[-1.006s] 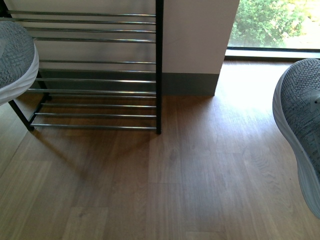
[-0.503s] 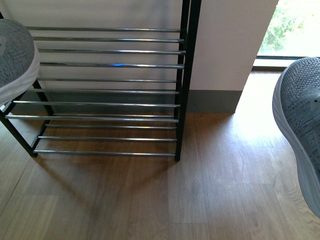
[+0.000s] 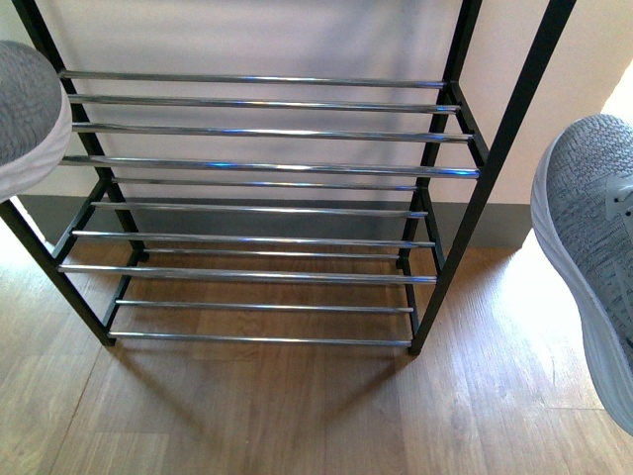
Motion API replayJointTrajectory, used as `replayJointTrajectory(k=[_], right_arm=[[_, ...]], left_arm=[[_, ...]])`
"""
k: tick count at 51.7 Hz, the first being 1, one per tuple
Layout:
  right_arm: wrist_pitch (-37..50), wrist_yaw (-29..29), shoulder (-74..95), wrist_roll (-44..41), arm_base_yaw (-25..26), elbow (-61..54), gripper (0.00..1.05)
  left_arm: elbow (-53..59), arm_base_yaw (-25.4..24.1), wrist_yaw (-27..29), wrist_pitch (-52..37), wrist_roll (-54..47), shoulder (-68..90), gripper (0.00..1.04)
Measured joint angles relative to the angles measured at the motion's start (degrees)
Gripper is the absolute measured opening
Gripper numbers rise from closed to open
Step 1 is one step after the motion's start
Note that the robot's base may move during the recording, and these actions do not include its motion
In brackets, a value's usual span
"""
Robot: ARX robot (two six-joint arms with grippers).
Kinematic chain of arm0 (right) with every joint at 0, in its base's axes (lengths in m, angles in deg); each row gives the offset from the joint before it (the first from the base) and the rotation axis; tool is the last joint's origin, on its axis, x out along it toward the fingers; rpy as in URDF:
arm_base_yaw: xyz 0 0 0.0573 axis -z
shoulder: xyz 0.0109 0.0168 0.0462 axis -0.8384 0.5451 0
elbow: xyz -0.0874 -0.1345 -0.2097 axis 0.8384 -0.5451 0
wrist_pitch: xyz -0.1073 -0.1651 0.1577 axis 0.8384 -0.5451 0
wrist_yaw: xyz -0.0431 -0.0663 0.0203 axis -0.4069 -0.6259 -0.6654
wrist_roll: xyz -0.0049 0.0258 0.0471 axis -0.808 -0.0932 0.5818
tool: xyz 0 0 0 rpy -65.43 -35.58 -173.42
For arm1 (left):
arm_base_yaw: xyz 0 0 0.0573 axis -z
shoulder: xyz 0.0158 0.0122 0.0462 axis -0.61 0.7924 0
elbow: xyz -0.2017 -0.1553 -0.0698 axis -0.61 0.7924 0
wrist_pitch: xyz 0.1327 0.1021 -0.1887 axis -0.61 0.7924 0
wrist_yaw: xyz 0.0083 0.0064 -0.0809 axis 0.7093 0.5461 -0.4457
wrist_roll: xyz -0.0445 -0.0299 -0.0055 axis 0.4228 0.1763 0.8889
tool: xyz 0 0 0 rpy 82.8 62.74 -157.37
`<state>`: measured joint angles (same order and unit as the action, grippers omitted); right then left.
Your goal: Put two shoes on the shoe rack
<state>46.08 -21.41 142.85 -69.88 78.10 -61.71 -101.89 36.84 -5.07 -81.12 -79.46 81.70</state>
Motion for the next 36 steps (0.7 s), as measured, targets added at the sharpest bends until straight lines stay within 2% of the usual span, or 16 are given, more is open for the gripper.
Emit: replayJointTrajectory(k=[36], right_arm=[[0.0,-0.2,0.0,0.0,0.3,0.0,0.01]], left_arm=[[0.0,0.2,-0.2,0.0,0.0,0.0,0.01]])
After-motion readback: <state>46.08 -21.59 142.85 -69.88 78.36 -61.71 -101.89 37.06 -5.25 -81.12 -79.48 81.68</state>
